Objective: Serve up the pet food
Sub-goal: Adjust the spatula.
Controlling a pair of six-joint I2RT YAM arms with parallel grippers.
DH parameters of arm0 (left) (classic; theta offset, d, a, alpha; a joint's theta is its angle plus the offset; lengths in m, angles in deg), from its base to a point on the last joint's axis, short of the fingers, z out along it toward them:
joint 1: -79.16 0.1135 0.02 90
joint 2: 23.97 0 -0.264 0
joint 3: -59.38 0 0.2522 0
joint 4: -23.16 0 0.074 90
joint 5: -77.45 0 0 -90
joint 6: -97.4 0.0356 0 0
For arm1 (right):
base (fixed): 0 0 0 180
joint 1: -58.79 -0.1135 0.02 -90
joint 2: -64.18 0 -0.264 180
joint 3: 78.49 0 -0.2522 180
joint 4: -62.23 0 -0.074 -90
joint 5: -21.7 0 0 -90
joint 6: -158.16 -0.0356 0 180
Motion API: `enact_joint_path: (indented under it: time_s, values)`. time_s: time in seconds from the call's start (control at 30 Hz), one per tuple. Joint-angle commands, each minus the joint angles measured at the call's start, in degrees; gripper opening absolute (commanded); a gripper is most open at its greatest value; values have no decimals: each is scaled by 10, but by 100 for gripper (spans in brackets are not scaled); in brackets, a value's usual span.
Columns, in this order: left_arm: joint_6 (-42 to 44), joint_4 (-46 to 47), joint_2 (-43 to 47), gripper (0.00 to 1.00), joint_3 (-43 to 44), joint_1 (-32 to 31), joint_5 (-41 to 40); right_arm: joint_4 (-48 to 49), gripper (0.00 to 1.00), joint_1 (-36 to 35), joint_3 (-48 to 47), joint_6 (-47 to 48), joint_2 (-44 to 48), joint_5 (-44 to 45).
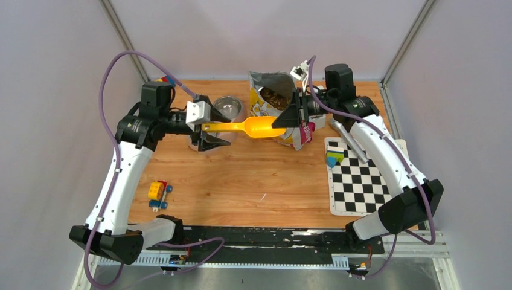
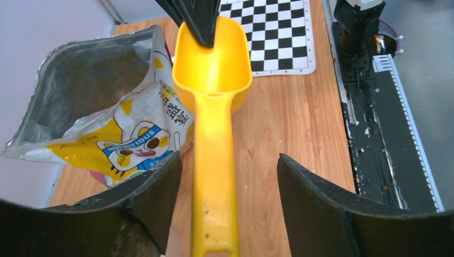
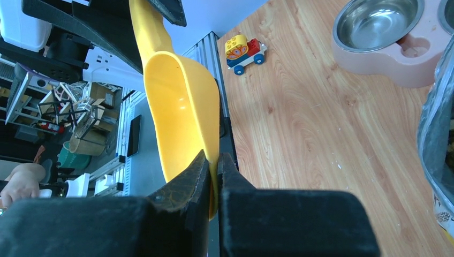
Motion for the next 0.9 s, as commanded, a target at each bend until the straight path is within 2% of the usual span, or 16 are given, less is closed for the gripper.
enact_joint_path:
  time_s: [0.0,0.17,0.43,0.53,0.57,0.63,0.77,0.87]
  values:
    - [-25,38,10,75,-1,-6,-17,34,0,-2,2,-7,-2,0]
    - [-20,42,10,77,-12,-28,-55,35,0,-3,1,-11,-12,-2]
    - [-16,45,2,71,-17,-46,-76,33,0,-12,-2,-9,-25,9]
    - [-15,45,3,77,-14,-47,-85,27,0,-14,0,-2,-27,19]
    - [-14,45,5,82,-13,-46,-92,26,0,-14,0,1,-26,25]
    - [-10,44,6,84,-12,-47,-96,23,0,-13,0,8,-23,33]
    - [-5,39,4,78,-15,-47,-96,22,0,-13,-4,5,-17,26]
    - [0,37,5,79,-18,-47,-107,19,0,-14,-9,10,-10,26]
